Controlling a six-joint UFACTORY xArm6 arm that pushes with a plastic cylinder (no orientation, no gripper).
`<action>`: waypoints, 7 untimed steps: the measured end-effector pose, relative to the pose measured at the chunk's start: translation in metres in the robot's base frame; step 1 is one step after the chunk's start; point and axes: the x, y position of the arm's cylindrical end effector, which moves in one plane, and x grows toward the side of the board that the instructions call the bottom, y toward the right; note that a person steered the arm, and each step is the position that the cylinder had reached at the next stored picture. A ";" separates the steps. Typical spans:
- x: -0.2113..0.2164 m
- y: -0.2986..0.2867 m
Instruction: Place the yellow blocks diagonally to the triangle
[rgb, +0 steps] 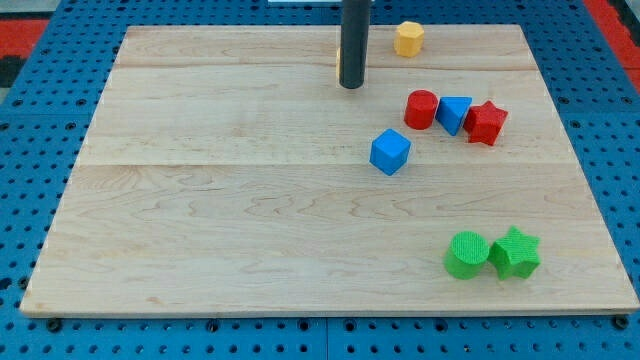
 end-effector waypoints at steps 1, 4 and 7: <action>-0.035 0.003; -0.064 -0.011; -0.032 -0.029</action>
